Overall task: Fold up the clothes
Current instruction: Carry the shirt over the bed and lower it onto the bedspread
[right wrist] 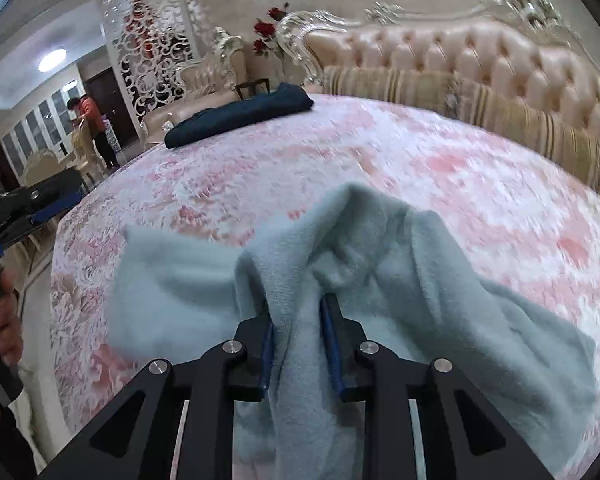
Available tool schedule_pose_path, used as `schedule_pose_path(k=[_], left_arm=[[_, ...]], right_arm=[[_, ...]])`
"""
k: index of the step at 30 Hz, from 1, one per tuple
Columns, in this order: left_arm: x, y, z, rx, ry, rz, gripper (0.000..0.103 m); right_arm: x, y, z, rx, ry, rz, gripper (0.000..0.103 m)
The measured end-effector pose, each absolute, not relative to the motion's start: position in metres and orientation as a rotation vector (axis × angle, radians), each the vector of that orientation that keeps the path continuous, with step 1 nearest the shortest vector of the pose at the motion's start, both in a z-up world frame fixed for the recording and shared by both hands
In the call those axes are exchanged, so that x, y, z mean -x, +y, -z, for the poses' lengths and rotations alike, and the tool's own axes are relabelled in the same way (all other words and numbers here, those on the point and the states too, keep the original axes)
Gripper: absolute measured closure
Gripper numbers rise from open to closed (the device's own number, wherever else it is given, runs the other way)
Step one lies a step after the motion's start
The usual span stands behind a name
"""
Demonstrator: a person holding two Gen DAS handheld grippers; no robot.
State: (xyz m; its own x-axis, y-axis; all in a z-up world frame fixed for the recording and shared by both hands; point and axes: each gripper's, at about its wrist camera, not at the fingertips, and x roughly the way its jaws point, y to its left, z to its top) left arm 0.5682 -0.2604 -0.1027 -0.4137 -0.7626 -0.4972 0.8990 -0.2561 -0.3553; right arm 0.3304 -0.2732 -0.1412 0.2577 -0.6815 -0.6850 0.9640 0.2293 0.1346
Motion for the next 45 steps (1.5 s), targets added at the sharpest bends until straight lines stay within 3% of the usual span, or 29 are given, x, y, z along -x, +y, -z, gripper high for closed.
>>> schedule_pose_path(k=[7,9,14,15,17,27,28,29,41,43,44,45], left_arm=[[-0.55,-0.252,0.105,-0.34,0.721,1.93,0.034],[-0.532,-0.246,0.104,-0.379,0.7,1.964,0.034],[-0.472,-0.234,0.111,-0.493,0.687,2.065,0.034],[-0.459,-0.231,0.113,-0.525,0.683,2.082,0.034],[-0.435,-0.224,0.121,-0.594,0.665,2.103,0.034],[-0.382,-0.23,0.156,-0.79,0.743,2.08,0.034],[-0.376,-0.235,0.158,-0.81,0.734,2.091,0.048],[-0.375,-0.24,0.157,-0.813,0.733,2.093,0.083],[-0.446,-0.301,0.117,-0.575,0.77,1.984,0.088],[-0.451,-0.306,0.121,-0.563,0.785,1.963,0.088],[-0.452,-0.304,0.121,-0.559,0.777,1.969,0.088],[-0.453,-0.299,0.12,-0.554,0.76,1.981,0.087]], right_arm=[[-0.346,-0.294,0.145,-0.627,0.561,1.118,0.075],[-0.333,-0.286,0.142,-0.652,0.549,1.12,0.052],[-0.305,-0.247,0.133,-0.606,0.58,1.128,0.034],[-0.3,-0.237,0.133,-0.603,0.584,1.13,0.025],[-0.285,-0.215,0.133,-0.617,0.573,1.134,0.021],[-0.193,-0.155,0.142,-0.646,0.564,1.435,0.021],[-0.188,-0.157,0.145,-0.661,0.565,1.449,0.021],[-0.183,-0.16,0.148,-0.676,0.566,1.463,0.021],[-0.203,-0.202,0.157,-0.63,0.645,1.435,0.021],[-0.21,-0.213,0.156,-0.615,0.661,1.402,0.037],[-0.213,-0.218,0.156,-0.61,0.669,1.386,0.066],[-0.214,-0.222,0.156,-0.611,0.671,1.379,0.077]])
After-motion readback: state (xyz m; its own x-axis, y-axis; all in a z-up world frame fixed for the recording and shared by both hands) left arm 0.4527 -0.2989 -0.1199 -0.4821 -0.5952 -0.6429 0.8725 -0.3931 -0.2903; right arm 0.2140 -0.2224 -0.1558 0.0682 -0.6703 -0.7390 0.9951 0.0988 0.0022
